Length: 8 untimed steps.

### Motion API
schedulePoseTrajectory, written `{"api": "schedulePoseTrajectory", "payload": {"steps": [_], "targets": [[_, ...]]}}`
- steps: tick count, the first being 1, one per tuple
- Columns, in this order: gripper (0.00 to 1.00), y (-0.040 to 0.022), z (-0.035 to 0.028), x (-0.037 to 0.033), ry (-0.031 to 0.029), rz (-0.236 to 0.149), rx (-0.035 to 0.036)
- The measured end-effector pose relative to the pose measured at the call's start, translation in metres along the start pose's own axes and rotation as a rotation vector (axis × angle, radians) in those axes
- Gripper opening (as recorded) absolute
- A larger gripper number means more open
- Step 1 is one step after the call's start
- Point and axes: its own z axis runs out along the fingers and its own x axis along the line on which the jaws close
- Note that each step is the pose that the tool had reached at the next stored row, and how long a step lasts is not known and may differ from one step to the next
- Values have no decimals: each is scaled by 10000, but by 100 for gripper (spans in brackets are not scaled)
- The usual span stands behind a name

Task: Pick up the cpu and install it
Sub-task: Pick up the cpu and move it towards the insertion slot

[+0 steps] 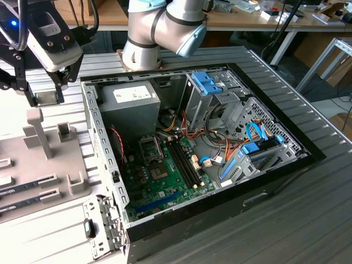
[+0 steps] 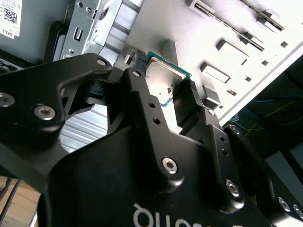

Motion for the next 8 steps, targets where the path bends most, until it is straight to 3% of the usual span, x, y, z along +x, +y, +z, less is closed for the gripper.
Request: {"api": "schedulePoseTrajectory", "payload": {"steps": [8], "targets": [[47, 0, 8, -42, -1, 1, 0]]}}
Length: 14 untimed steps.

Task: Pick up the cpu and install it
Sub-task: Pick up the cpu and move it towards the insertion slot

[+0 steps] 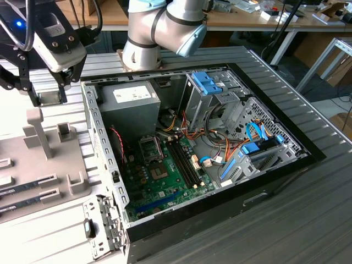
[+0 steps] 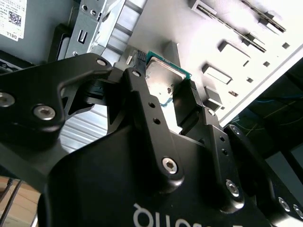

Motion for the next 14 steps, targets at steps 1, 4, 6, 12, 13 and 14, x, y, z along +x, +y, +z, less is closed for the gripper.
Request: {"api": "schedulePoseTrajectory", "payload": {"steps": [1, 4, 6, 12, 13, 14], "targets": [[47, 0, 1, -5, 0, 0, 0], [47, 0, 7, -37, 1, -1, 0], [47, 0, 10, -48, 1, -1, 0], [47, 1, 31, -139, 1, -1, 0], [47, 2, 46, -222, 2, -1, 0], [47, 2, 56, -277, 2, 0, 0]]}}
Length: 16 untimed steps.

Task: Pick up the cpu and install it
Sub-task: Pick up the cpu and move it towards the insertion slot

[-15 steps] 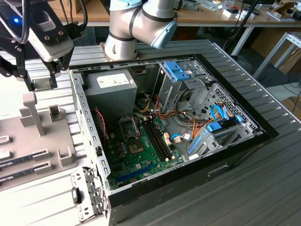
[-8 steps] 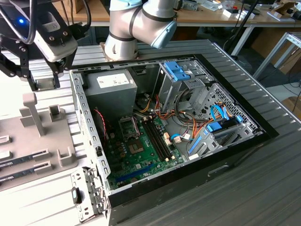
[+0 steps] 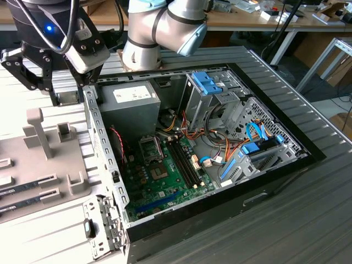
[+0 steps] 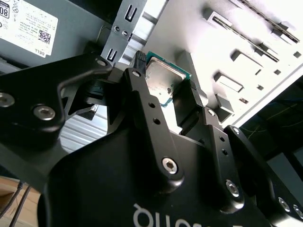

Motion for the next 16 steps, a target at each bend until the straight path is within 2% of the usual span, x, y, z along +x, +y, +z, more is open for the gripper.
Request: {"api": "schedulePoseTrajectory", "payload": {"steps": [16], "targets": [[47, 1, 3, -72, -1, 0, 0]]}}
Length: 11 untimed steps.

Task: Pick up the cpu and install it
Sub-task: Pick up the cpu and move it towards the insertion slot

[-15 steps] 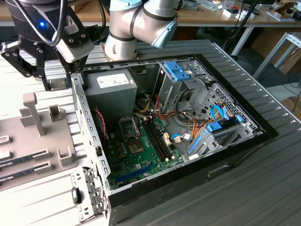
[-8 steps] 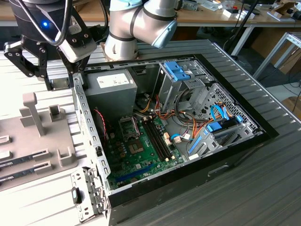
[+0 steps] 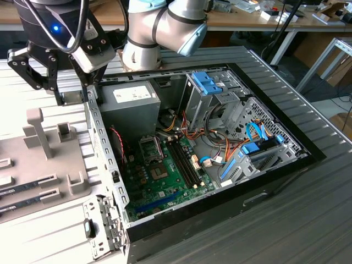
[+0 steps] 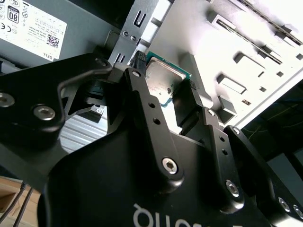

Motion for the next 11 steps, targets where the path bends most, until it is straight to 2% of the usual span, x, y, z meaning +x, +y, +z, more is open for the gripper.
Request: {"api": "schedulePoseTrajectory", "payload": {"steps": [11], "targets": [[47, 1, 2, -54, 0, 0, 0]]}}
